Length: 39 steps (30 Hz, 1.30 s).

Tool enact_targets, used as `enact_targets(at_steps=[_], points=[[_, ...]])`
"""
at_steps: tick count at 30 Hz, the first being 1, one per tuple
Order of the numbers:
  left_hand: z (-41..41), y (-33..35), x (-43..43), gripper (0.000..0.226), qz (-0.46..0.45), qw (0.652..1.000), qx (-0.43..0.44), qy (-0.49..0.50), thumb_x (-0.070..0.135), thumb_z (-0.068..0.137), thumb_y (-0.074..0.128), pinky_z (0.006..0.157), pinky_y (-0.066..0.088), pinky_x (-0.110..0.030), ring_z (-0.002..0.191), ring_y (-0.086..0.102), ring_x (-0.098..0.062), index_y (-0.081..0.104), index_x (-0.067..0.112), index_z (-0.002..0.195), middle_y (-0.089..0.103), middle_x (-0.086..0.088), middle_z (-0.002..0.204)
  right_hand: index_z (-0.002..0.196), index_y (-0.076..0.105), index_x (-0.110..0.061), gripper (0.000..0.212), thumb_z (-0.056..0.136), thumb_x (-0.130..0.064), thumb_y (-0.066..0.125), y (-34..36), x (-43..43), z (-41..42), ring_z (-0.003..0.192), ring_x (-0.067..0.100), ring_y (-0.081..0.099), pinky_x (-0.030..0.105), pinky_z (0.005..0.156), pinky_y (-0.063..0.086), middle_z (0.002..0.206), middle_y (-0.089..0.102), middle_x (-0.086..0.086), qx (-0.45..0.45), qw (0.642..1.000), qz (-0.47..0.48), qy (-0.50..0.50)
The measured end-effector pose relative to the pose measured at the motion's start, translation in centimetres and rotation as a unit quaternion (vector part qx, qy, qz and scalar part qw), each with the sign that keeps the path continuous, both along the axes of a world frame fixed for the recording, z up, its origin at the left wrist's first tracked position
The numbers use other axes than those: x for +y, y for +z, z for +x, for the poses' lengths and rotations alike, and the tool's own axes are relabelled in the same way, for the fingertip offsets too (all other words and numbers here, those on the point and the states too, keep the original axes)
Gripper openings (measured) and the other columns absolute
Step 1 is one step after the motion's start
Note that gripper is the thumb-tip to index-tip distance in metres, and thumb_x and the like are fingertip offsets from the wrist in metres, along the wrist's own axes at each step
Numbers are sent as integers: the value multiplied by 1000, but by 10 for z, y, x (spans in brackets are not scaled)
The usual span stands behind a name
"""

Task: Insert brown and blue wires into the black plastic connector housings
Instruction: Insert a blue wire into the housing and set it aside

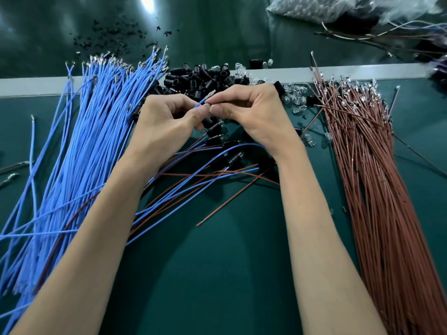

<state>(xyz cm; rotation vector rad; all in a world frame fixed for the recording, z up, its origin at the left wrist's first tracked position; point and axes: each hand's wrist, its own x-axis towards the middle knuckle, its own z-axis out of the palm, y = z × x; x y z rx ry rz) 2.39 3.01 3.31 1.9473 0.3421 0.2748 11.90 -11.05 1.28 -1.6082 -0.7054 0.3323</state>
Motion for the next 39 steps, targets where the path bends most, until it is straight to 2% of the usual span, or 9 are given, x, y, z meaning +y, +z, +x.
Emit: enact_targets(at_steps=[3, 6, 10, 14, 20, 29, 33, 39], points=[[0, -1, -2, 20, 1, 1000, -5, -5, 25, 90, 65, 61, 38, -33, 59, 46, -20, 69, 16, 72, 63, -5, 64, 96, 71, -12, 21, 77, -1, 74, 2, -2, 0, 77, 6, 68, 20, 76, 51, 81, 72, 2, 5, 1000, 6, -1], [-1, 0, -2, 20, 7, 1000, -12, -8, 24, 90, 65, 60, 38, -32, 59, 46, -19, 68, 15, 72, 63, -4, 64, 97, 71, -10, 22, 78, 1, 73, 2, -1, -1, 71, 3, 67, 17, 71, 51, 75, 72, -4, 11, 1000, 12, -1], [0, 0, -1, 19, 8, 1000, -18, 1, 23, 89, 66, 60, 40, -27, 56, 48, -7, 67, 23, 70, 62, 12, 56, 98, 70, -8, 22, 80, 5, 70, 1, 1, -2, 64, 2, 65, 15, 64, 51, 71, 70, -8, 15, 1000, 21, -5], [0, 0, -1, 20, 0, 1000, -11, 7, 23, 89, 66, 58, 40, -26, 54, 48, -5, 67, 24, 69, 61, 11, 56, 96, 70, -8, 24, 77, 8, 71, 2, 4, -3, 70, 4, 67, 17, 69, 52, 74, 71, -6, 7, 1000, 28, -7], [2, 1, 0, 18, -75, 997, -2, 17, 19, 91, 63, 49, 35, -10, 48, 45, 0, 67, 15, 74, 58, 12, 50, 98, 70, -10, 22, 78, -1, 73, 2, 6, -4, 77, 10, 66, 24, 75, 55, 81, 69, 4, -43, 998, 26, -41], [0, 3, -3, 18, -83, 996, -3, 19, 18, 91, 63, 50, 35, -11, 49, 44, -1, 66, 14, 73, 57, 7, 56, 95, 71, -12, 20, 79, 0, 72, 1, 5, -3, 71, 9, 66, 22, 71, 53, 76, 70, 1, -25, 999, 31, -28], [1, 2, -4, 17, -85, 996, -7, 7, 19, 90, 64, 52, 37, -11, 51, 46, 0, 66, 16, 73, 58, 11, 55, 96, 71, -10, 19, 80, 1, 71, 1, 4, -2, 65, 4, 63, 18, 66, 51, 72, 69, -5, -25, 999, 27, -25], [1, 0, -2, 18, -76, 997, -15, -3, 22, 89, 65, 52, 37, -11, 51, 46, 1, 66, 20, 71, 59, 12, 53, 95, 70, -11, 19, 81, 1, 70, 4, 3, -3, 64, 0, 63, 16, 66, 50, 75, 68, 0, -60, 998, 4, -7]])
